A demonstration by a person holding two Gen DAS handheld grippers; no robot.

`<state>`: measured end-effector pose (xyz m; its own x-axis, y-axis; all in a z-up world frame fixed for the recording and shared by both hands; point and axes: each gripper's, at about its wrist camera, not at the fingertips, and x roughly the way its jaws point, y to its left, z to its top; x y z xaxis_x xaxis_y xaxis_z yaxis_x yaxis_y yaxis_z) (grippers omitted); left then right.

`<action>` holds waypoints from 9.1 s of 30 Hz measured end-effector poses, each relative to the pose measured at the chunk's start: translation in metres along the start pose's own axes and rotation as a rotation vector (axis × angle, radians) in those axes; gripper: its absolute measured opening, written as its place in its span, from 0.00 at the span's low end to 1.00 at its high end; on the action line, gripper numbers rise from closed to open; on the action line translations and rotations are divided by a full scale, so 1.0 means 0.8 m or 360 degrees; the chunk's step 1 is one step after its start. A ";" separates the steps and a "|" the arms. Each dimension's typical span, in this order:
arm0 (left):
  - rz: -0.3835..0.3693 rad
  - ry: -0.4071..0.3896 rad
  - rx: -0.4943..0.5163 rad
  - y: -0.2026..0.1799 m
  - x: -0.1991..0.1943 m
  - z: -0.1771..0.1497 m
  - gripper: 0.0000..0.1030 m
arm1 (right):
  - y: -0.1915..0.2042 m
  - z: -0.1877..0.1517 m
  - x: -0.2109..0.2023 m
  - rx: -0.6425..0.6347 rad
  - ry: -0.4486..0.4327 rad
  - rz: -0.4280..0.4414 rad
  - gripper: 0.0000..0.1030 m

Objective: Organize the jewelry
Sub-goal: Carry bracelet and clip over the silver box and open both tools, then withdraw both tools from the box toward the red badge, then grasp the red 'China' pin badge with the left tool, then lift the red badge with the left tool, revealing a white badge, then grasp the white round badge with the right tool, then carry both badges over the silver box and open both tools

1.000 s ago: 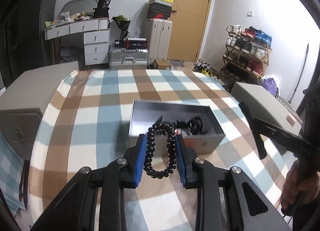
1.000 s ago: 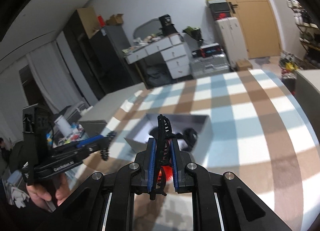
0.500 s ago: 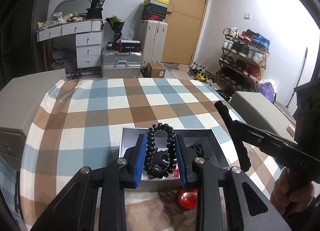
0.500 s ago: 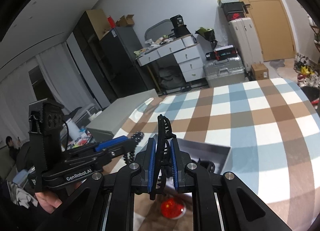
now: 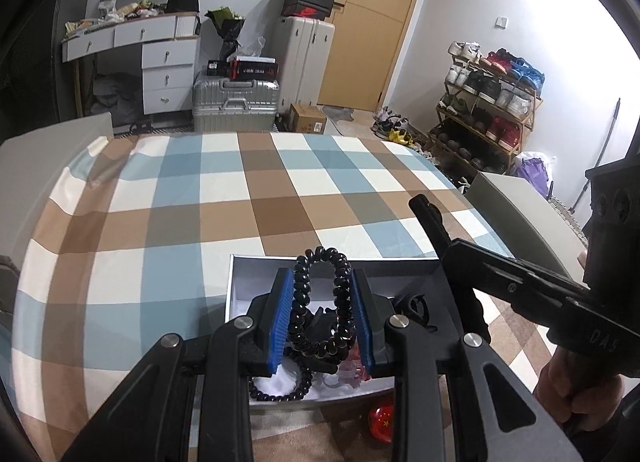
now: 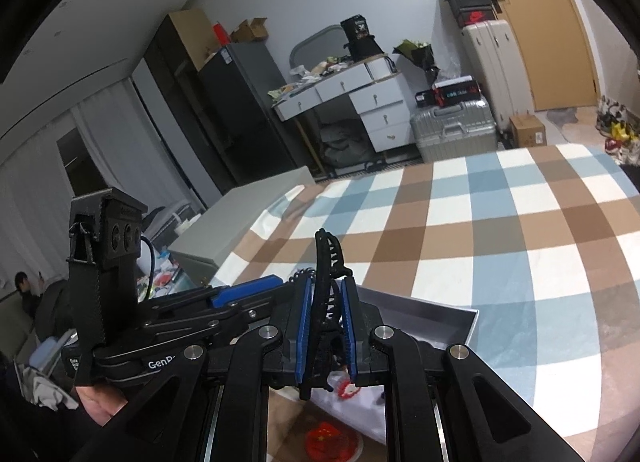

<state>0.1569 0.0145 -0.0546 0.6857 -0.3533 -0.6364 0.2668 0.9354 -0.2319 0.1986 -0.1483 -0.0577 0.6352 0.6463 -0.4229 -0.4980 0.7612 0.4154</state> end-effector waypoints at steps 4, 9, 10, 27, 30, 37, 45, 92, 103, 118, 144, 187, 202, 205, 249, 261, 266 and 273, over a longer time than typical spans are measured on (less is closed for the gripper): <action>-0.0060 0.0028 -0.0028 0.003 0.006 0.002 0.22 | -0.006 -0.002 0.007 0.0016 0.0021 -0.0022 0.14; -0.0108 0.0036 -0.0025 0.000 0.008 0.003 0.27 | -0.010 -0.007 0.017 0.0010 0.0067 -0.0061 0.14; -0.0121 0.0020 -0.0043 0.001 0.007 0.003 0.34 | -0.010 -0.007 0.019 0.0007 0.0071 -0.0065 0.14; -0.0033 -0.0043 -0.0025 -0.003 -0.021 -0.006 0.66 | -0.004 -0.012 -0.043 0.0037 -0.0126 -0.0136 0.57; 0.0015 -0.0053 -0.0022 -0.004 -0.027 -0.009 0.66 | -0.001 -0.012 -0.051 0.0033 -0.0141 -0.0145 0.65; 0.0169 -0.0090 -0.0026 -0.007 -0.043 -0.015 0.75 | 0.011 -0.016 -0.072 0.0016 -0.0193 -0.0163 0.76; 0.0239 -0.0146 -0.0012 -0.014 -0.061 -0.026 0.81 | 0.035 -0.028 -0.101 -0.0068 -0.0285 -0.0166 0.94; 0.0140 0.0304 0.0284 -0.062 0.027 -0.102 0.55 | -0.015 -0.137 -0.123 0.0098 -0.0066 -0.0405 1.00; 0.0079 0.0307 0.0254 -0.066 0.018 -0.105 0.34 | -0.017 -0.138 -0.120 0.0102 -0.0043 -0.0407 1.00; 0.0070 0.0242 0.0121 -0.032 -0.023 -0.122 0.11 | 0.005 -0.136 -0.097 0.0036 0.0066 -0.0388 1.00; 0.0075 0.0378 0.0467 -0.074 0.006 -0.125 0.37 | 0.015 -0.130 -0.072 -0.0004 0.0155 -0.0523 1.00; 0.0141 0.0059 -0.0067 0.056 -0.093 -0.125 0.36 | 0.083 -0.135 0.055 -0.0405 0.0518 -0.0686 0.40; 0.0156 0.0051 -0.0007 0.039 -0.101 -0.118 0.36 | 0.062 -0.134 0.022 -0.0186 0.0443 -0.0464 0.40; 0.0163 0.0057 0.0003 0.034 -0.100 -0.118 0.36 | 0.056 -0.136 0.012 -0.0121 0.0423 -0.0407 0.40; 0.0048 0.0005 0.0075 -0.010 -0.008 0.000 0.36 | 0.016 0.001 -0.026 -0.0074 0.0013 -0.0112 0.40; 0.0031 0.0086 0.0050 -0.001 0.026 0.000 0.36 | -0.010 -0.003 0.007 -0.0041 0.0084 -0.0131 0.40; 0.0009 0.0104 0.0044 0.001 0.032 0.000 0.36 | -0.017 -0.005 0.013 -0.0021 0.0101 -0.0127 0.41; -0.0005 0.0129 0.0081 -0.005 0.035 -0.003 0.36 | -0.024 -0.008 0.025 0.0005 0.0183 -0.0153 0.42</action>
<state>0.1735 0.0008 -0.0730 0.6284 -0.3522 -0.6936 0.3043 0.9319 -0.1975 0.2168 -0.1494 -0.0792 0.6080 0.5723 -0.5503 -0.4362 0.8199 0.3707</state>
